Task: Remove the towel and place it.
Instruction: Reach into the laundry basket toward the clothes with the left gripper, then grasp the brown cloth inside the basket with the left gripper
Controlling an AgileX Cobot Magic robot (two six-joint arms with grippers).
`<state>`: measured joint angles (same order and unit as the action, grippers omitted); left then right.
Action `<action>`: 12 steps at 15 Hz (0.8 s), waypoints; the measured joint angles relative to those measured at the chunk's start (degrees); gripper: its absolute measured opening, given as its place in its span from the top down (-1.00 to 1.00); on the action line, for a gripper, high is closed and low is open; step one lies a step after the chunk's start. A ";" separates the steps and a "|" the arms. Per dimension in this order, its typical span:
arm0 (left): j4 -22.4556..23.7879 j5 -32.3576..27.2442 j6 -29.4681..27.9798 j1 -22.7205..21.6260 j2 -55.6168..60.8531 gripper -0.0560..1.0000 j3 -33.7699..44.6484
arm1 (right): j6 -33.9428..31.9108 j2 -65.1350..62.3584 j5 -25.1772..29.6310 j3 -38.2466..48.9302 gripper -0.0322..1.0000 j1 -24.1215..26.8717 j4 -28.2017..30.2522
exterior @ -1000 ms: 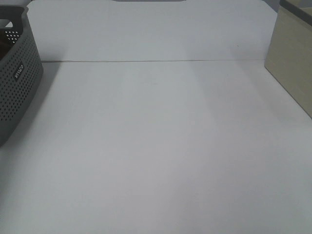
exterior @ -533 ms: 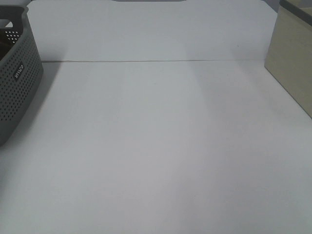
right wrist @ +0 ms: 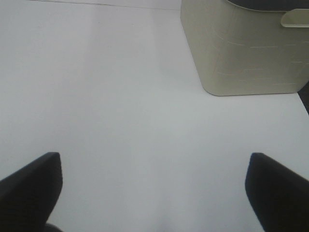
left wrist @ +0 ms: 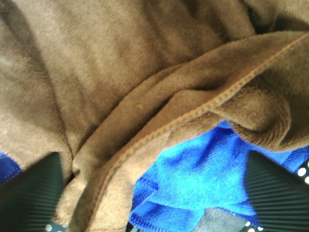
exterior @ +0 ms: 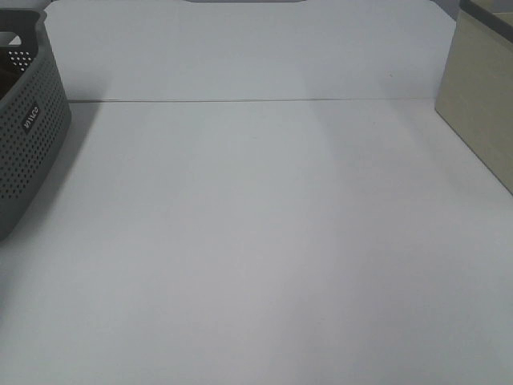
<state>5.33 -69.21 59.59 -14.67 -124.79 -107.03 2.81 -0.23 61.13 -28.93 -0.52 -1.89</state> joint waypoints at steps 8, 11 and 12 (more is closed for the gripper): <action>-1.49 0.00 -3.84 -0.11 0.00 -0.06 0.00 | 0.00 0.00 0.00 0.00 -0.97 0.00 0.00; -0.69 -0.06 -3.84 -0.11 0.00 0.11 0.00 | 0.00 0.00 0.00 0.00 -0.97 0.00 0.00; 0.86 -0.06 -3.84 -0.11 0.00 0.34 0.00 | 0.00 0.00 0.00 0.00 -0.97 0.00 0.00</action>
<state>6.19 -69.27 55.75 -14.78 -124.79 -107.03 2.81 -0.23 61.13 -28.93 -0.52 -1.89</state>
